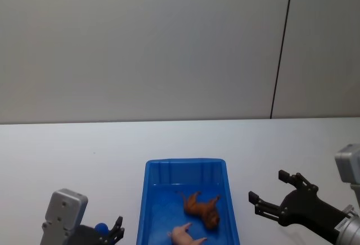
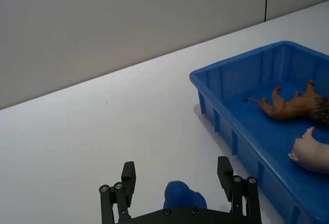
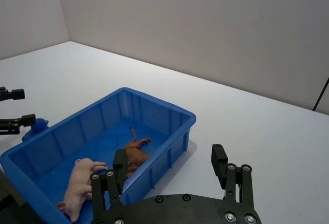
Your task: Pick up the two dolls from the table and place them into the box.
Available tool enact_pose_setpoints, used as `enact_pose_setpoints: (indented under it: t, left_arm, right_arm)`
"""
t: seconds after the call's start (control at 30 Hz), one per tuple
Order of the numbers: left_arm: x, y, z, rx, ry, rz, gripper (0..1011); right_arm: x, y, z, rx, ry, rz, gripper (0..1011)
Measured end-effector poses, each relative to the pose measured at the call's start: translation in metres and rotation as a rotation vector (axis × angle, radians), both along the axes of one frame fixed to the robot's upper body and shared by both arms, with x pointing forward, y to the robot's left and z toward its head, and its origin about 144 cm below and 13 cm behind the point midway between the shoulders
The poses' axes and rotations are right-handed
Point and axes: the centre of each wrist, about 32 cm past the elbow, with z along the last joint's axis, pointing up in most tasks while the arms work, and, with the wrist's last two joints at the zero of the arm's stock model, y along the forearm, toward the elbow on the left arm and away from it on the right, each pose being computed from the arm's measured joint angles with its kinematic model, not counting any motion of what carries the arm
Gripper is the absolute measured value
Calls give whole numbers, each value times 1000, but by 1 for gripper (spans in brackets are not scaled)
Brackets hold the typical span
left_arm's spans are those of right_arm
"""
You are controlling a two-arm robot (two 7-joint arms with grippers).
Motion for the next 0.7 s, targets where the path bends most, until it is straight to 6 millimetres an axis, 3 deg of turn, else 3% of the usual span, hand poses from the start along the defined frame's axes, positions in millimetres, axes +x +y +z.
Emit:
enact_pose_setpoints:
  t: [0.7]
  left_arm:
    - [0,10,-29,-67,77,-1,1002]
  right_arm:
    - [0,0,0,0,0,0,1001]
